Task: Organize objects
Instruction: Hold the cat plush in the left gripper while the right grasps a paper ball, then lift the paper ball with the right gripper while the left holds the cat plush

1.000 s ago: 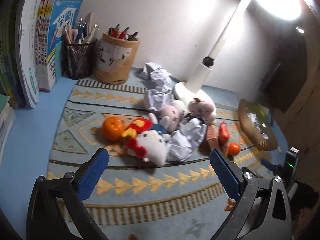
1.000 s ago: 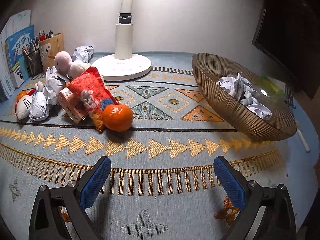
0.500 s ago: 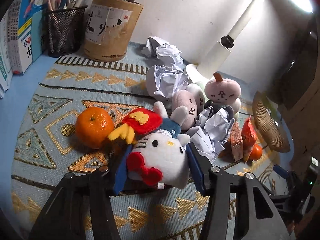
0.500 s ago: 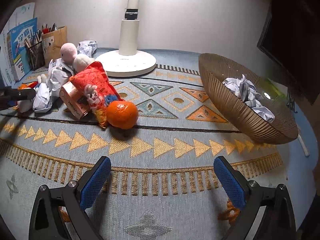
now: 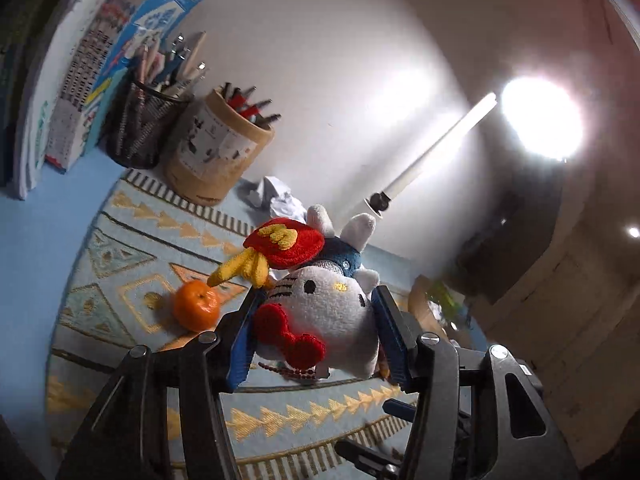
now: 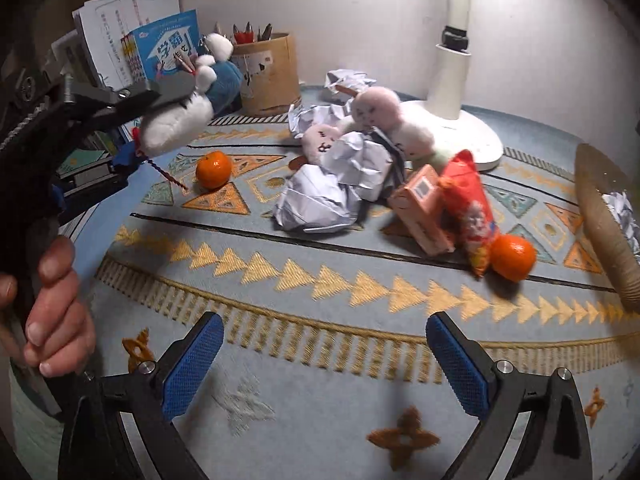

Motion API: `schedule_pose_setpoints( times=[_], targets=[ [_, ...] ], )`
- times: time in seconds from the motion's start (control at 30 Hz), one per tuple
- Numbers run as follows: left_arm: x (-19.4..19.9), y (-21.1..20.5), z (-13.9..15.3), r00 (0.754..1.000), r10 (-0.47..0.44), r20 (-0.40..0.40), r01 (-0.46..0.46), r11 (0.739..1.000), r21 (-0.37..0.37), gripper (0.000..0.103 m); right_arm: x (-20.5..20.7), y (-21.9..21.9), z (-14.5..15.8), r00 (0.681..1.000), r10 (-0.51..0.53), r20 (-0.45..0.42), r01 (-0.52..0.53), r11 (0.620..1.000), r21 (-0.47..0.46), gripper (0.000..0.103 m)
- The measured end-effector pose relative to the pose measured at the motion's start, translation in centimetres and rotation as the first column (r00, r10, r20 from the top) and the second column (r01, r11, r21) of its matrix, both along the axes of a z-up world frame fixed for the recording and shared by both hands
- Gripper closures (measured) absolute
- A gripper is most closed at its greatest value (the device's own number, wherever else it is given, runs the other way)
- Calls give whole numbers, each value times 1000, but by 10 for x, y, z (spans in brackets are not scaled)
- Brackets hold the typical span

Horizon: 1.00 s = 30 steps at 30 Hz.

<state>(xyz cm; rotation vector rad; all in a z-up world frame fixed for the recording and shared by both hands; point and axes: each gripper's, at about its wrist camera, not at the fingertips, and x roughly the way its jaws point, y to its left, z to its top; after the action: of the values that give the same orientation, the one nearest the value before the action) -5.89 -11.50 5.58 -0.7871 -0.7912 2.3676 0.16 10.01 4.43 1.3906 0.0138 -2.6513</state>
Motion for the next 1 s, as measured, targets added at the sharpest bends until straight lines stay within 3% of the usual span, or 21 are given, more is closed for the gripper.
schedule_pose_setpoints(
  times=[0.03,0.13,0.23,0.3,0.37,0.47,0.63,0.77,0.9,1.0],
  targets=[
    [-1,-5,-1,999,36,7,-36,999,-9,52,-11,-7,-6,1000,-24,6,24,1000,7,14],
    [-7,-14,-5,995,93,36,-93,996,4,52,-44,-18,-23,991,-130,26,129,991,35,15],
    [-8,-14,-5,995,92,42,-93,995,29,52,-71,-10,-27,974,-223,36,225,972,-67,15],
    [-4,-14,-5,996,81,36,-82,996,17,52,-82,-5,-27,963,-270,23,270,956,-116,22],
    [-6,-10,-5,997,69,37,-69,998,8,52,-87,-10,-26,965,-262,1,261,960,-100,51],
    [-6,-5,-5,999,35,30,-36,999,28,52,-73,-17,-24,991,-134,8,133,978,-159,54],
    [-1,17,-6,1000,-7,27,8,1000,-27,52,9,4,-14,998,-55,-26,48,974,-222,54],
    [12,48,-6,1000,-27,-8,26,991,-131,52,69,67,-9,988,-117,-99,102,984,-146,53],
    [36,81,-10,999,-50,-3,49,982,-182,52,68,138,-4,948,-286,-136,281,958,-59,53],
    [54,103,-20,999,-32,30,38,976,-215,52,55,159,0,929,-314,-193,340,933,116,53]
  ],
)
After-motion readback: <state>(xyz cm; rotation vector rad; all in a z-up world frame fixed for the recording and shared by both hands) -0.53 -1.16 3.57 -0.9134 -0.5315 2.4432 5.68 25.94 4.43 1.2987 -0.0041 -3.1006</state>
